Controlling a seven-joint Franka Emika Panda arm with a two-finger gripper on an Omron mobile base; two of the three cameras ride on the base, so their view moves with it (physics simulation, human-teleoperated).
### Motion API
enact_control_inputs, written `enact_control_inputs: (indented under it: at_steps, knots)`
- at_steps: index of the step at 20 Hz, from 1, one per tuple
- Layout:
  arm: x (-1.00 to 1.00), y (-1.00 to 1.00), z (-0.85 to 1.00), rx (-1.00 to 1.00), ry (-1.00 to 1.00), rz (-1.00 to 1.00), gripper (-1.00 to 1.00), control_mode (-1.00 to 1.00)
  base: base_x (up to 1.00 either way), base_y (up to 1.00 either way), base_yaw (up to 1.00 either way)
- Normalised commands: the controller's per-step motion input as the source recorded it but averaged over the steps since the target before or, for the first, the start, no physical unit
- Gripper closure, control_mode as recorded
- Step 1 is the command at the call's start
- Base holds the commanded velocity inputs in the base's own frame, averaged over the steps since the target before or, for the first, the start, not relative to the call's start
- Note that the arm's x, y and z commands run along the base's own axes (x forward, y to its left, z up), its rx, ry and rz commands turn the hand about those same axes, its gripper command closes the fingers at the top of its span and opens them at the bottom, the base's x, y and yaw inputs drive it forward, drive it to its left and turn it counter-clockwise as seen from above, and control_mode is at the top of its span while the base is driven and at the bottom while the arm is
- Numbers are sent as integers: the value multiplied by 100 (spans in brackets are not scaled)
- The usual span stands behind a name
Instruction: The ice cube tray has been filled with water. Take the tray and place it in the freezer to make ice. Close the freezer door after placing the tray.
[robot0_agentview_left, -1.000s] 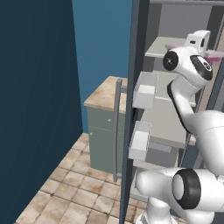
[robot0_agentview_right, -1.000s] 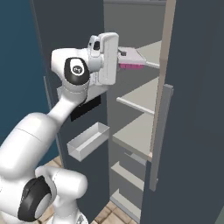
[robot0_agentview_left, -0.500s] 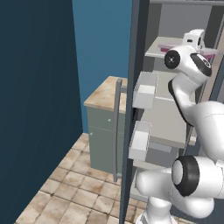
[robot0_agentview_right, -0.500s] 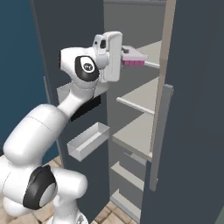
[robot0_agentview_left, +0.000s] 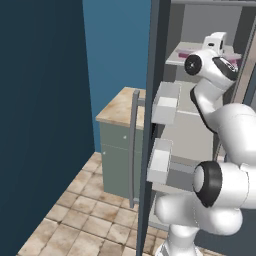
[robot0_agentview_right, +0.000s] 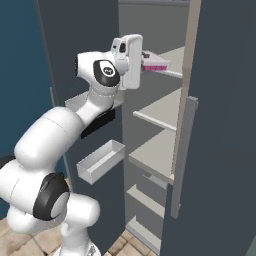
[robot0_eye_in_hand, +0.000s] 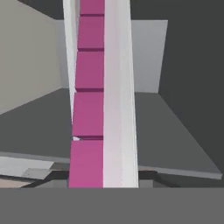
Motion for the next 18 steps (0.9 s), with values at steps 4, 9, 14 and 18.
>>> enact_control_inputs:
  at_steps: [4,9,14,18]
  knots:
    - [36,-13,0,0,3,2,100,-100,0,0,0]
    - [34,-27,0,1,4,2,100,-100,0,0,0]
    - [39,-31,0,1,5,2,100,-100,0,0,0]
    - [47,-24,0,1,5,1,100,-100,0,0,0]
